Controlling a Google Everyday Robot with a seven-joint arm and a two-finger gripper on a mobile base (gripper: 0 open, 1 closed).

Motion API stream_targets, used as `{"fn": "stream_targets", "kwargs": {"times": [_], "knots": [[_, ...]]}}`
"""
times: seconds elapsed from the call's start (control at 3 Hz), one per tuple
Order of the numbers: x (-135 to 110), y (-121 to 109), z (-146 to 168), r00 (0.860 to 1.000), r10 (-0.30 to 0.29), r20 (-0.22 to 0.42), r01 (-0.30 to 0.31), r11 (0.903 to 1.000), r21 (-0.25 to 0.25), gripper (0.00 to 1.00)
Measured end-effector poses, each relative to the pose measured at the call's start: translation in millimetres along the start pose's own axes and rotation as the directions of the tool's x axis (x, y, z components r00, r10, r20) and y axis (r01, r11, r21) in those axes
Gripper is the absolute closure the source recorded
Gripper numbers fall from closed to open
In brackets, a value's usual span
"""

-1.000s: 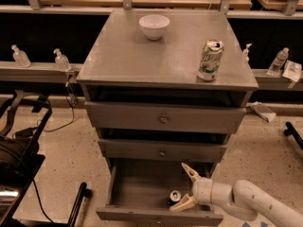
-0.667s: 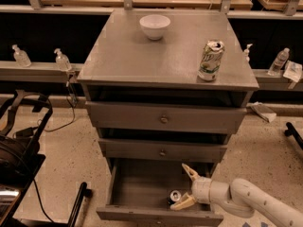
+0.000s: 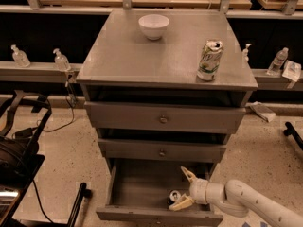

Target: Pick pepsi can from bottom drawer and place on counter

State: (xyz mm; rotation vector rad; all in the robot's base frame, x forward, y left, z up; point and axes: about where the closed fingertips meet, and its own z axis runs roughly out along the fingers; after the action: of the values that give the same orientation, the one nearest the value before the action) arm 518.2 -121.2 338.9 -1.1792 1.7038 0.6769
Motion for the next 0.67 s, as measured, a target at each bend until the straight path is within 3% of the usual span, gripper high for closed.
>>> {"fn": "stream_targets", "kwargs": {"times": [0.67], "knots": [[42,4,17,0.999,0.044,0.006,-0.044,0.9990,0.001,0.00]]}}
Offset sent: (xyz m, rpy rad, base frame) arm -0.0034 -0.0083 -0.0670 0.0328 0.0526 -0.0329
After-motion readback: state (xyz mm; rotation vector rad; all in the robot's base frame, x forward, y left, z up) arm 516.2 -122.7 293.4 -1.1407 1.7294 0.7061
